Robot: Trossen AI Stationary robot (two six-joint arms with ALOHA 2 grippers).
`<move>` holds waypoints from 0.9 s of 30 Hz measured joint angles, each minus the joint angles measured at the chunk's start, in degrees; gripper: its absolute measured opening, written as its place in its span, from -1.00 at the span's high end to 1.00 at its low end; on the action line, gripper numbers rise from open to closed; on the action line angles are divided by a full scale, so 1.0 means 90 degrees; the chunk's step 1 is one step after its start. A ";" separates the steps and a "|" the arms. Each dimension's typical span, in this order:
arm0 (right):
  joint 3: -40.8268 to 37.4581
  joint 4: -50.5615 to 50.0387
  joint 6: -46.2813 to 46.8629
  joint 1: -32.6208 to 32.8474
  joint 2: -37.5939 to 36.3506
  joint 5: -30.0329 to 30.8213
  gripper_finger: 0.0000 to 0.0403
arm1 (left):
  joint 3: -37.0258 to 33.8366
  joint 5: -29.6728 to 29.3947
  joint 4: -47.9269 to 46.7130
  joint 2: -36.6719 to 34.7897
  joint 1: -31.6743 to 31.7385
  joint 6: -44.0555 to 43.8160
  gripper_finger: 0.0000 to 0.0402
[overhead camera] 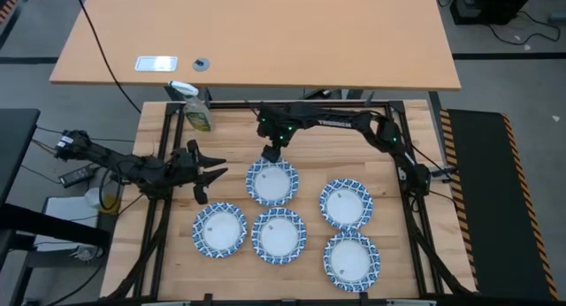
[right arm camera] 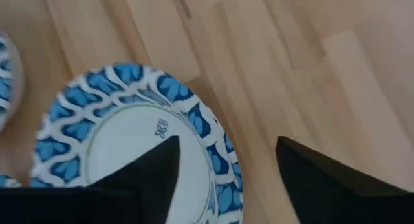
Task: Nest bowls inside each other
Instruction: Put the white bowl on top of the white bowl
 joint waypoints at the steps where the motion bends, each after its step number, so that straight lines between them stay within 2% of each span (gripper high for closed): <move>1: 0.0000 -0.0001 0.0016 -0.0003 -0.0061 0.0018 -0.39 | 0.0000 0.0000 0.0000 -0.0002 0.0000 0.0031 0.35; 5: 0.0000 -0.0063 0.0079 -0.0011 -0.0351 0.0127 -0.51 | 0.0000 -0.0001 0.0025 -0.0005 0.0000 0.0096 0.35; 9: 0.0000 -0.0470 -0.0111 -0.0067 -0.0788 0.0168 -0.51 | 0.0000 -0.0002 0.0023 -0.0005 -0.0011 0.0096 0.35; 15: -0.0179 -0.1275 -0.0521 -0.0092 -0.1644 0.1033 -0.46 | 0.0000 -0.0002 0.0020 -0.0005 -0.0179 0.0096 0.35; 20: -0.1350 -0.0932 -0.0493 0.0108 -0.2347 0.1212 -0.42 | 0.0000 0.0000 -0.0010 -0.0005 -0.0311 0.0059 0.35; 24: -0.2632 0.0297 -0.0225 0.0287 -0.2735 0.1481 -0.40 | 0.0000 0.0000 -0.0029 -0.0001 -0.0328 -0.0058 0.35; 27: -0.3244 0.1123 -0.0317 0.0619 -0.2707 0.1715 -0.38 | 0.0000 -0.0002 -0.0020 0.0103 -0.0318 -0.0128 0.35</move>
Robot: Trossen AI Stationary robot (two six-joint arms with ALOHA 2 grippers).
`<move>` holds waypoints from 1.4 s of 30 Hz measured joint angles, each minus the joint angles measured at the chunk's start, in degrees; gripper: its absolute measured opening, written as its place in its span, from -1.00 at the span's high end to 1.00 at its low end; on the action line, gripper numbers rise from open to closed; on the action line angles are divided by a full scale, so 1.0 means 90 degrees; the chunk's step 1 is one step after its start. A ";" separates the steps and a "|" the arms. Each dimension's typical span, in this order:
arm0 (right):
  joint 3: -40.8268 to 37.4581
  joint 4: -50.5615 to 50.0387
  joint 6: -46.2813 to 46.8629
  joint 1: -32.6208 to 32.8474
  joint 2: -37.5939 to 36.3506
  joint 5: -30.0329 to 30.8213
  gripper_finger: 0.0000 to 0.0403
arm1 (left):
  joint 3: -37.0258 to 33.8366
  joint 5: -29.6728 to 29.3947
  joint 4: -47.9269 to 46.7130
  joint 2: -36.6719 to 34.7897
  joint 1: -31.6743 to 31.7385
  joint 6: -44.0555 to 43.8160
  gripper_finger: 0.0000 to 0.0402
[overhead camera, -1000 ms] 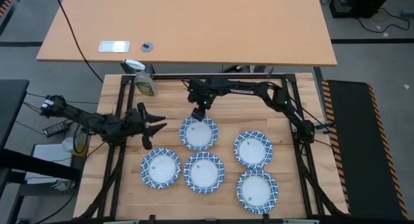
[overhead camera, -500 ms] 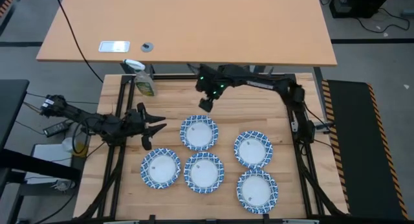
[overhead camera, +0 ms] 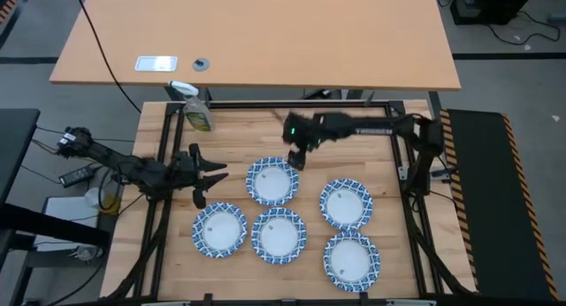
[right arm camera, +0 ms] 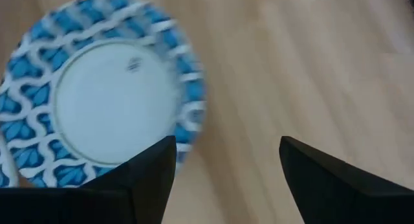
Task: Nest bowls inside each other
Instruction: Put the white bowl on top of the white bowl
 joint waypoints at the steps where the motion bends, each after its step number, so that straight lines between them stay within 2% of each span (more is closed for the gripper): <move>1: -0.0069 0.0150 -0.0075 0.0139 0.0055 0.0154 -0.38 | 0.0000 0.0000 -0.0002 0.0055 0.0000 -0.0020 0.35; 7: 0.0238 0.0036 -0.0520 0.0693 0.0562 0.0711 -0.35 | -0.0002 -0.0124 0.0235 0.0445 0.0163 -0.0049 0.35; 10: 0.0556 -0.0836 -0.0647 0.0785 0.0556 0.0855 -0.33 | -0.0002 -0.0123 0.0275 0.0524 0.0221 -0.0045 0.35; 14: 0.0543 -0.2360 -0.0578 0.0586 0.0127 0.0858 -0.29 | -0.0002 -0.0119 0.0286 0.0493 0.0111 -0.0045 0.35; 16: 0.0401 -0.3088 -0.0807 0.0428 -0.0131 0.0698 -0.27 | -0.0002 -0.0119 0.0288 0.0465 0.0037 -0.0045 0.35; 19: -0.0021 -0.3588 -0.1248 0.0232 -0.0496 -0.0096 -0.23 | -0.0002 -0.0117 0.0276 0.0470 -0.0008 -0.0045 0.35; 21: -0.0383 -0.3570 -0.1424 0.0127 -0.0732 -0.0353 -0.21 | -0.0002 -0.0117 0.0282 0.0480 -0.0010 -0.0055 0.35; 27: -0.1870 -0.2892 -0.1620 0.0047 -0.1375 0.0217 -0.21 | -0.0002 -0.0117 0.0208 0.0480 -0.0010 -0.0092 0.35; 32: -0.2944 -0.1957 -0.1690 0.0164 -0.1814 0.0048 -0.20 | -0.0002 -0.0117 0.0185 0.0480 -0.0010 -0.0113 0.35; 37: -0.3405 -0.1609 -0.1681 0.0370 -0.1886 0.0303 -0.20 | -0.0002 -0.0116 0.0180 0.0480 -0.0010 -0.0115 0.35; 42: -0.3483 -0.1377 -0.1618 0.0549 -0.1818 0.0022 -0.20 | -0.0002 -0.0114 0.0176 0.0480 -0.0010 -0.0115 0.35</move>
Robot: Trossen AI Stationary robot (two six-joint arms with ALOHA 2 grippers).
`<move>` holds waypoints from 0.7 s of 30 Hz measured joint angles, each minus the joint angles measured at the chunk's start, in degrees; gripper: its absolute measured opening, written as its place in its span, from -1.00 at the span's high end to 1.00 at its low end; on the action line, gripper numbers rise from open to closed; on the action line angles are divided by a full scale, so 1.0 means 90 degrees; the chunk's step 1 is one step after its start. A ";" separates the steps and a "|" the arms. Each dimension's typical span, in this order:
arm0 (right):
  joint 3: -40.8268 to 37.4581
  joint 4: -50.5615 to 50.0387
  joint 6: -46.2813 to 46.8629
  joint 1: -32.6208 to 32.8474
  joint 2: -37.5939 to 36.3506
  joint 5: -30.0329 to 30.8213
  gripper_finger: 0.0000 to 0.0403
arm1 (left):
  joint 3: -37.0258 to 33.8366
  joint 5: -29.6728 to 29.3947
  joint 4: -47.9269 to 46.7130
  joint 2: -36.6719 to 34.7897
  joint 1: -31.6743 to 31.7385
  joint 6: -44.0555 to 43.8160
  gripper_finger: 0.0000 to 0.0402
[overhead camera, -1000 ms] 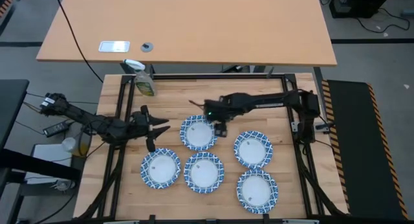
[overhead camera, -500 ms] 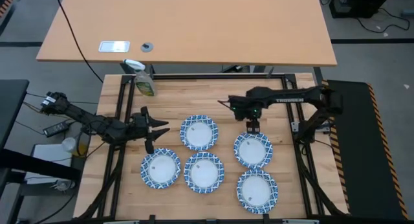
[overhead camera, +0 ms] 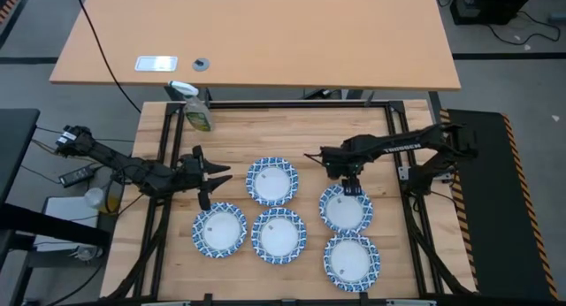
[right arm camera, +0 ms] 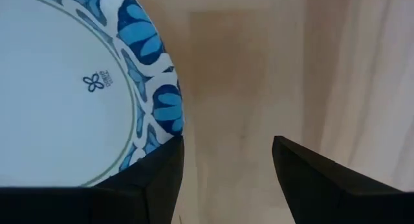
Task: Nest bowls inside each other
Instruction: Put the white bowl on top of the white bowl
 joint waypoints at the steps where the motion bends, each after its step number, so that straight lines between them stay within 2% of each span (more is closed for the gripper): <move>1: 0.0011 0.0024 0.0011 0.0020 -0.0004 0.0006 -0.20 | 0.0000 0.0000 -0.0007 0.0000 0.0000 0.0000 0.35; 7: 0.0500 -0.0508 0.0291 -0.0041 -0.0026 0.0062 -0.18 | 0.0000 0.0000 -0.0017 0.0000 0.0000 0.0000 0.35; 14: 0.0545 -0.0426 0.0456 0.0285 0.0074 -0.0401 -0.18 | 0.0000 0.0000 -0.0021 0.0000 0.0000 0.0000 0.35; 21: 0.0315 -0.0225 0.0390 0.0480 0.0079 0.0042 -0.18 | 0.0000 0.0002 -0.0032 0.0000 0.0000 0.0000 0.35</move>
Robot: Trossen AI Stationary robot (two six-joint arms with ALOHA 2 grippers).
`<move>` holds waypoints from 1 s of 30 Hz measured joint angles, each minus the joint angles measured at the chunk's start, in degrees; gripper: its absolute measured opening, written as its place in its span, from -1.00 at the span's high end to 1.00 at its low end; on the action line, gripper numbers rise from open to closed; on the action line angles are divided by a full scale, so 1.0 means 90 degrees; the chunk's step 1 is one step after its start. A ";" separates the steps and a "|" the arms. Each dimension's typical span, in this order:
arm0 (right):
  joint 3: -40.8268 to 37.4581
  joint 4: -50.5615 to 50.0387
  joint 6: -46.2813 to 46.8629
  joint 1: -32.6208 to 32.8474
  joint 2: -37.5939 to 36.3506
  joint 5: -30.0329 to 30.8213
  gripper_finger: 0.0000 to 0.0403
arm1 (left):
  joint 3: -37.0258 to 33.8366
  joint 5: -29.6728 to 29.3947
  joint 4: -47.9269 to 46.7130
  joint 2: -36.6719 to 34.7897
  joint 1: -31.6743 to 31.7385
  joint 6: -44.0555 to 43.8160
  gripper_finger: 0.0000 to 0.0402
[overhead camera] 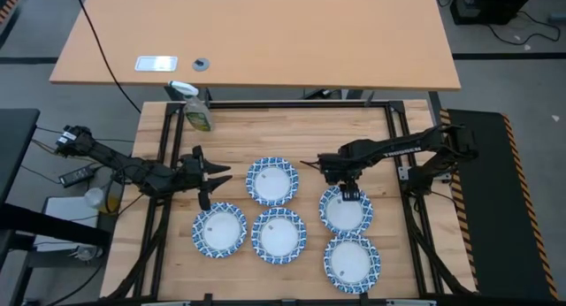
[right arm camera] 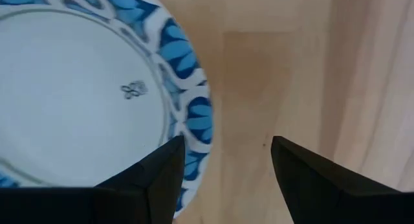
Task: Nest bowls inside each other
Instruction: Put the white bowl on top of the white bowl
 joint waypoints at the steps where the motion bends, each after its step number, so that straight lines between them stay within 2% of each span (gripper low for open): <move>1: -0.0033 0.0061 -0.0007 -0.0001 0.0000 0.0021 -0.18 | 0.0000 0.0000 0.0000 0.0000 0.0000 -0.0003 0.35; 7: -0.0182 0.0111 -0.0043 0.0033 0.0000 0.0164 -0.18 | 0.0000 0.0000 -0.0005 0.0000 0.0000 -0.0026 0.35; 11: -0.0220 0.0079 -0.0017 0.0073 0.0000 -0.0132 -0.18 | 0.0000 -0.0002 -0.0007 0.0000 0.0000 -0.0007 0.35; 20: 0.0115 -0.0553 0.0659 0.0007 -0.0019 -0.0239 -0.18 | 0.0000 0.0000 -0.0007 0.0000 0.0000 -0.0041 0.35; 30: 0.0136 -0.0530 0.1339 -0.0089 0.0089 -0.0645 -0.18 | 0.0000 0.0000 -0.0007 0.0000 0.0000 0.0029 0.35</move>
